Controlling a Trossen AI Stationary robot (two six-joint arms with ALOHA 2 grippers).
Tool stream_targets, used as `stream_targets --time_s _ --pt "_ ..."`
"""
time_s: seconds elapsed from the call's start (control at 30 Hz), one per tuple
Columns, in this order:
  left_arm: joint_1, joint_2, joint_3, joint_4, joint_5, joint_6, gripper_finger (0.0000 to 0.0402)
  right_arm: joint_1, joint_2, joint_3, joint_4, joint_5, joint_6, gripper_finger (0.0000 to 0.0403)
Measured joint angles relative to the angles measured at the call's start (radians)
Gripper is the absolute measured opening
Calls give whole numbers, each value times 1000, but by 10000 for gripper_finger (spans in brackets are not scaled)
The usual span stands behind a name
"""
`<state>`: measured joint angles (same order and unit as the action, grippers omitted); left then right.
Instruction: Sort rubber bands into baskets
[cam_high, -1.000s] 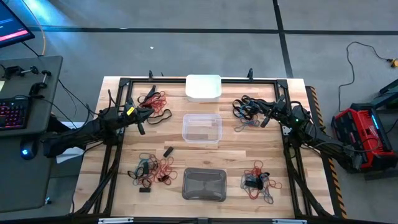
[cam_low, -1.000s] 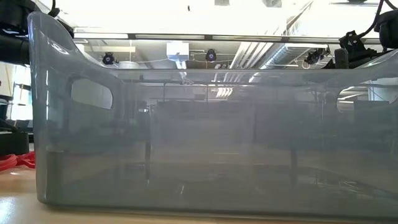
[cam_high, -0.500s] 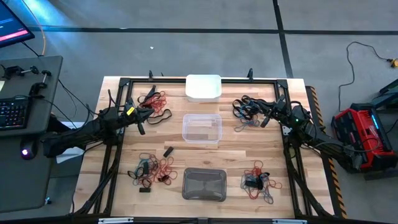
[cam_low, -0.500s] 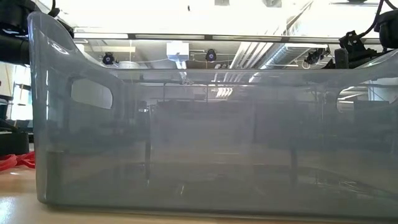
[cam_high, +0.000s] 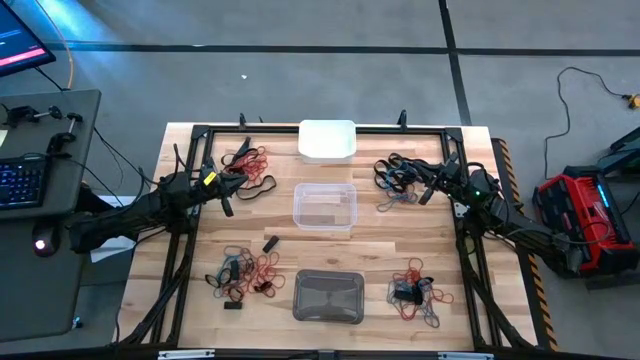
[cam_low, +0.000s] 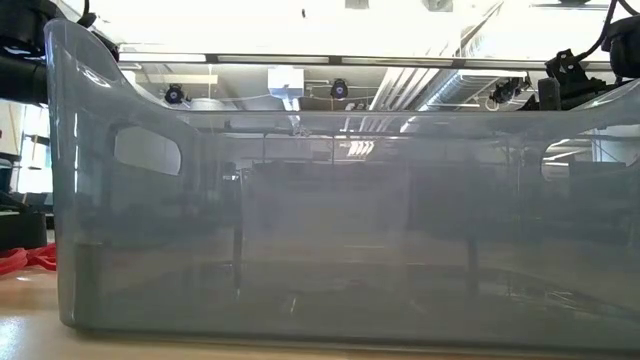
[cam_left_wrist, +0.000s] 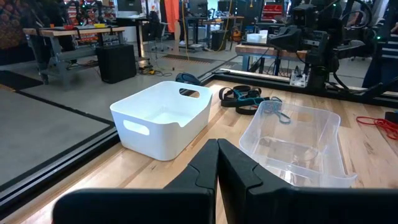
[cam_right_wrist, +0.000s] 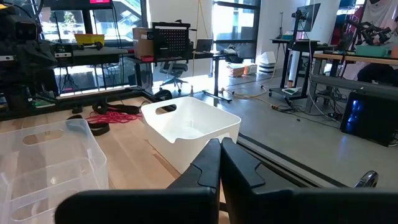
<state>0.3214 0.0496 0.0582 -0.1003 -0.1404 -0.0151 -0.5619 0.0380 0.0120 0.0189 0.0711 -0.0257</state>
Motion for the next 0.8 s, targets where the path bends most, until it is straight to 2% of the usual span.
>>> stream_targets --time_s 0.33,0.5,0.8 --pt "0 0 0 0 0 1 0 0 0 0 0 0 0 0" --pt "0 0 0 0 0 51 0 0 0 0 0 0 0 0" --pt "0 0 0 1 24 6 0 0 0 0 0 0 0 0"
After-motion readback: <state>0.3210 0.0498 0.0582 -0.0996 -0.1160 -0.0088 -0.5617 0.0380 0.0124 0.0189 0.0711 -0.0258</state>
